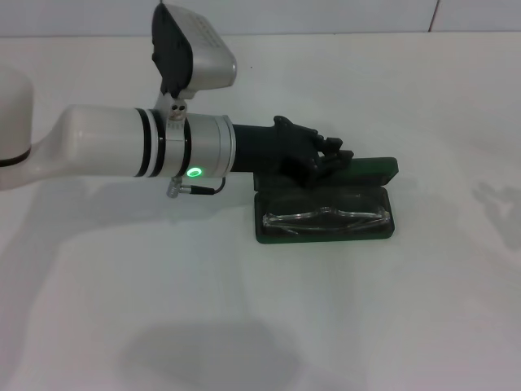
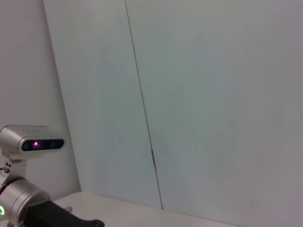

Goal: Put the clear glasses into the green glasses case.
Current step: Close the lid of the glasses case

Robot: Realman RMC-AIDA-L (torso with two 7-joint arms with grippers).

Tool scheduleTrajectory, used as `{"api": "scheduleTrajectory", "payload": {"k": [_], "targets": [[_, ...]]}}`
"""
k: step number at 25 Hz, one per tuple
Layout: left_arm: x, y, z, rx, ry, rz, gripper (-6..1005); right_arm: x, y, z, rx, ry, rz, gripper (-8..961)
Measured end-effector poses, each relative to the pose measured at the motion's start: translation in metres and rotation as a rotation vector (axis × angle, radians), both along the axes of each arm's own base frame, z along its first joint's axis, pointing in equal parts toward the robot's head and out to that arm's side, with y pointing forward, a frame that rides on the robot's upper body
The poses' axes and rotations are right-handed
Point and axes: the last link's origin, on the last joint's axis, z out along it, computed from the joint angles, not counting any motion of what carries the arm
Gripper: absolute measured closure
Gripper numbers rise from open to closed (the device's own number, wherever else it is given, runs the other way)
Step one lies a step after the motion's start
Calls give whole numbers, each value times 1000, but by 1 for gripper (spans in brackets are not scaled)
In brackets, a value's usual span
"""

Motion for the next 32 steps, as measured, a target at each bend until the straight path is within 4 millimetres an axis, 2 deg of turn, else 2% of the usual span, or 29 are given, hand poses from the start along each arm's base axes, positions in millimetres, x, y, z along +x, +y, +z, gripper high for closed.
{"api": "scheduleTrajectory", "payload": {"k": [14, 32], "targets": [[-4, -5, -2, -14, 11, -15, 748, 0, 3, -3, -1, 10, -6, 842], [-17, -33, -13, -38, -4, -105, 717, 1, 2, -4, -6, 20, -8, 835]]}}
